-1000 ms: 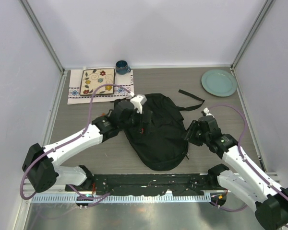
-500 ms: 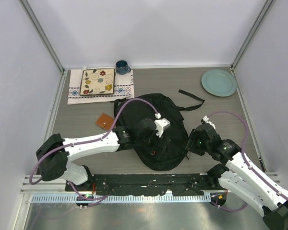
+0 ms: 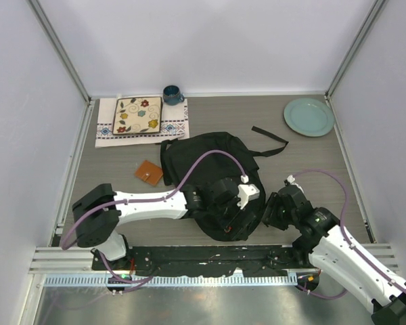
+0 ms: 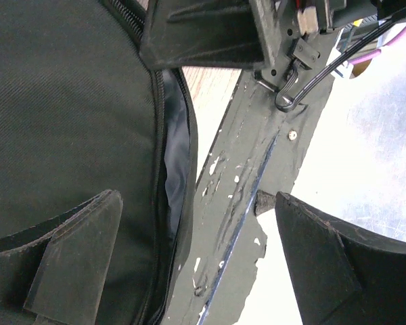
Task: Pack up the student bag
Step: Zip the student bag at the center of the board.
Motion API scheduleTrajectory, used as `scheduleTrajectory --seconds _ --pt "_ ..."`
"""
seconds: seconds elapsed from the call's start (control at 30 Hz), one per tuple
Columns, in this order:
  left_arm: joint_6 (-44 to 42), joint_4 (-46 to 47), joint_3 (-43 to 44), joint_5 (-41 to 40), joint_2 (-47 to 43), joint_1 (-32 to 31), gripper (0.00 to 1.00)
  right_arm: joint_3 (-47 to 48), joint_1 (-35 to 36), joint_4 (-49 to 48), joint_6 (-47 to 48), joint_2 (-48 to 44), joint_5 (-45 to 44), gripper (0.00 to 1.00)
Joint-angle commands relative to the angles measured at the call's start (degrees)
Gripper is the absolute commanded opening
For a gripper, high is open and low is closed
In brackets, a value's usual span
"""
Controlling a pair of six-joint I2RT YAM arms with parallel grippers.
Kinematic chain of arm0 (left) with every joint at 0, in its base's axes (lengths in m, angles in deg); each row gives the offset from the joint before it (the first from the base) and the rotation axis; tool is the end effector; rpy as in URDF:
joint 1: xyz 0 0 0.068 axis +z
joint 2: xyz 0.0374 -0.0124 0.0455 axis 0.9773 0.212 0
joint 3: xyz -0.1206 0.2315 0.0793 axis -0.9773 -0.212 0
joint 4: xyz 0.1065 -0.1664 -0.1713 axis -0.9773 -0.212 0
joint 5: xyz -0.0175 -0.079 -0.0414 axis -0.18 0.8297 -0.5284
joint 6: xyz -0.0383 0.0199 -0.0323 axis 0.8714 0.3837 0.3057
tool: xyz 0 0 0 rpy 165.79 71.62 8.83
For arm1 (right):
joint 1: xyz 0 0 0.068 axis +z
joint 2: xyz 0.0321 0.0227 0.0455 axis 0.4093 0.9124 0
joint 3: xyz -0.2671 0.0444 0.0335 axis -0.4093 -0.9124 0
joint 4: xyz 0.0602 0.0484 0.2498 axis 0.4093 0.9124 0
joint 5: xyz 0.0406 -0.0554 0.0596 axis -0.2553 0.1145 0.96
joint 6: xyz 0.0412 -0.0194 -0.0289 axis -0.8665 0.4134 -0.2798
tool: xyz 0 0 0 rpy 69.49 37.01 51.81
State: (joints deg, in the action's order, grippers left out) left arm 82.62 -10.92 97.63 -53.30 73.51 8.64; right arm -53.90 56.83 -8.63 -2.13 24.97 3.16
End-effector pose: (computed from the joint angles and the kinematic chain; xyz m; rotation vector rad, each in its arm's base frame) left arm 0.1125 -0.3214 0.2204 1.1765 2.3110 -1.0142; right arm 0.0946 0.0619 0.1795 0.4496 2.5966 0.6136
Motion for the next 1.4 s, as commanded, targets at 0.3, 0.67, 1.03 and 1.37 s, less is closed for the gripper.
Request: scheduleTrajectory --seconds 0.3,0.67,1.03,1.37 --pt "-0.84 3.62 4.1 0.14 7.02 -0.84 0.85 -0.97 0.29 -3.9 -0.42 0.25 0.59 0.14" --pt "-0.66 1.51 3.57 -2.24 8.86 -0.75 0.27 1.31 0.21 -1.26 0.46 0.16 -1.61 0.01" --pt "-0.93 0.45 1.11 -2.76 8.78 -0.84 0.0 4.12 0.29 -1.78 2.57 3.15 -0.2 0.32" --pt "-0.93 -0.52 3.22 -2.5 9.66 -0.84 0.0 5.53 0.29 3.4 2.57 -1.15 -0.37 0.35"
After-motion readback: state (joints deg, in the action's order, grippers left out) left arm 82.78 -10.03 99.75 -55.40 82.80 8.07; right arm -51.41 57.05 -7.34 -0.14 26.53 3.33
